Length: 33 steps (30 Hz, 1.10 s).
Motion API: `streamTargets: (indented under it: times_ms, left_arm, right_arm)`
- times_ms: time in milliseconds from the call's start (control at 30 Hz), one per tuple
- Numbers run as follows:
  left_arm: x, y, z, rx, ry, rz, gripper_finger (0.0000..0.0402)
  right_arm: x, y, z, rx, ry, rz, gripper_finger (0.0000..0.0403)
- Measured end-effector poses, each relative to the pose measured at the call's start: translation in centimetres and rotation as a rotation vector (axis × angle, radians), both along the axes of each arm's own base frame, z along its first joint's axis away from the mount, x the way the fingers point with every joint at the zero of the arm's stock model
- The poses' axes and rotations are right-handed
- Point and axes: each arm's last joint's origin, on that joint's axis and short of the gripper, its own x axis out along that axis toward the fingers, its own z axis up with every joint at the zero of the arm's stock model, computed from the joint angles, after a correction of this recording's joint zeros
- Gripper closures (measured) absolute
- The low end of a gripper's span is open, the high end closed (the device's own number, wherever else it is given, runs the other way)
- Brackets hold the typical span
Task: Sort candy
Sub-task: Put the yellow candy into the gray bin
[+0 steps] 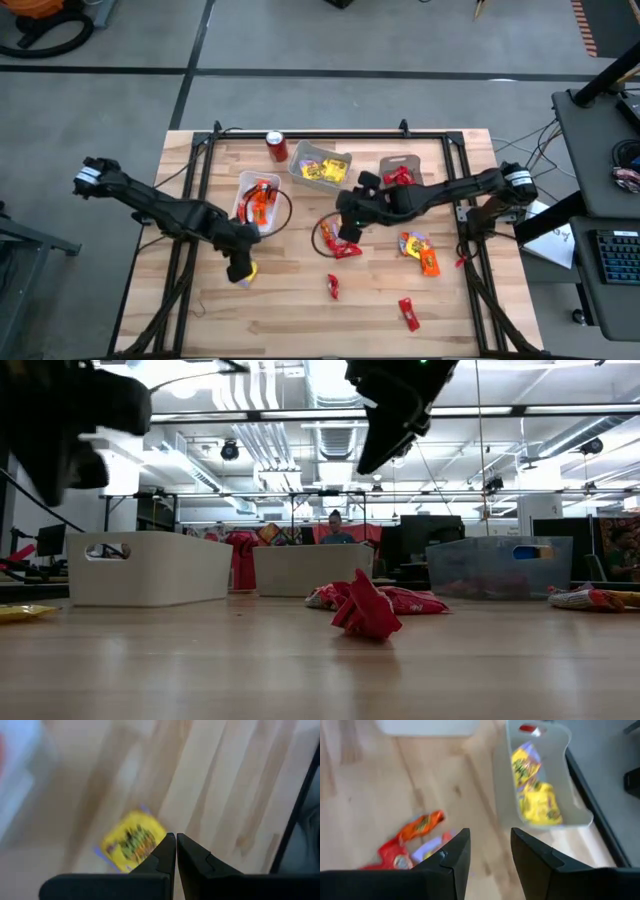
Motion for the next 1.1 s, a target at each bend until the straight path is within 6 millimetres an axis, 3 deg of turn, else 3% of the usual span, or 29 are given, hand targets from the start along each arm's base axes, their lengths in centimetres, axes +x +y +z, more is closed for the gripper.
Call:
streamTargets:
  times_ms: [267,467,933,1100]
  left_arm:
    - [0.8,-1.9,-2.8,-0.042,0.218,0.098,0.0402]
    - [1.2,-3.1,-4.6,-0.043,0.334,0.103,0.0394]
    - [2.6,-4.0,-7.5,0.118,0.387,0.13,0.0264]
    - [2.7,-4.3,-8.6,0.17,0.41,0.105,0.0241]
  right_arm:
    - [-0.7,1.9,-0.4,0.05,0.039,0.0,0.0274]
    - [-0.7,2.1,-0.4,0.05,0.036,0.005,0.0265]
    - [-0.7,2.1,-0.5,0.052,0.035,0.0,0.0263]
    - [-0.8,2.1,-0.9,0.058,0.039,-0.012,0.0262]
